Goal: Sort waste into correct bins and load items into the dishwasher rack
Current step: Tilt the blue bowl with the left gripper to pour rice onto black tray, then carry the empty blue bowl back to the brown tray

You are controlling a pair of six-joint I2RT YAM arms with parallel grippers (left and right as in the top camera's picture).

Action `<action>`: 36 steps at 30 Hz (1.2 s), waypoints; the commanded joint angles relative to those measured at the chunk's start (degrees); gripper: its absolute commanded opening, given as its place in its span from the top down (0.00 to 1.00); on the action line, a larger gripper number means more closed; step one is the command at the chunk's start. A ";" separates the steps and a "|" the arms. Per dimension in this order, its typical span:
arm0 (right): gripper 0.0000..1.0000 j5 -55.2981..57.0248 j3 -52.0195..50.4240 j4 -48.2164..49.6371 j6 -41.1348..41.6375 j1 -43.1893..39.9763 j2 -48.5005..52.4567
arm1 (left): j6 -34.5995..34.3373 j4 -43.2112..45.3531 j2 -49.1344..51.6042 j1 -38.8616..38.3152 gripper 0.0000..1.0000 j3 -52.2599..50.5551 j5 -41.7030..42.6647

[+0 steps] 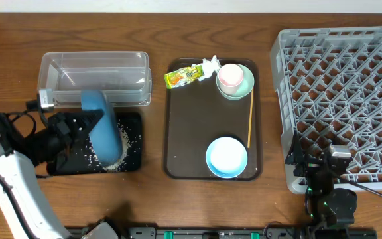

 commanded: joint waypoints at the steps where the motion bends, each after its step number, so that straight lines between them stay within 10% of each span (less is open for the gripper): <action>1: 0.01 0.61 -0.07 -0.20 -0.35 0.46 -0.04 | -1.84 4.68 -4.66 -1.07 0.94 1.03 8.50; 7: 0.01 0.61 -0.07 -0.20 -0.35 0.46 -0.04 | -21.49 14.23 -11.76 -7.28 0.94 4.09 -1.79; 12: 0.01 0.61 -0.07 -0.20 -0.35 0.46 -0.04 | -30.97 16.17 -15.41 -20.87 0.94 10.05 -26.36; 24: 0.01 0.61 -0.07 -0.20 -0.35 0.46 -0.04 | -31.98 23.76 -7.82 -59.60 0.94 12.76 -55.28; 36: 0.01 0.61 -0.07 -0.20 -0.35 0.46 -0.04 | -31.98 33.11 12.48 -74.23 0.89 12.76 -71.45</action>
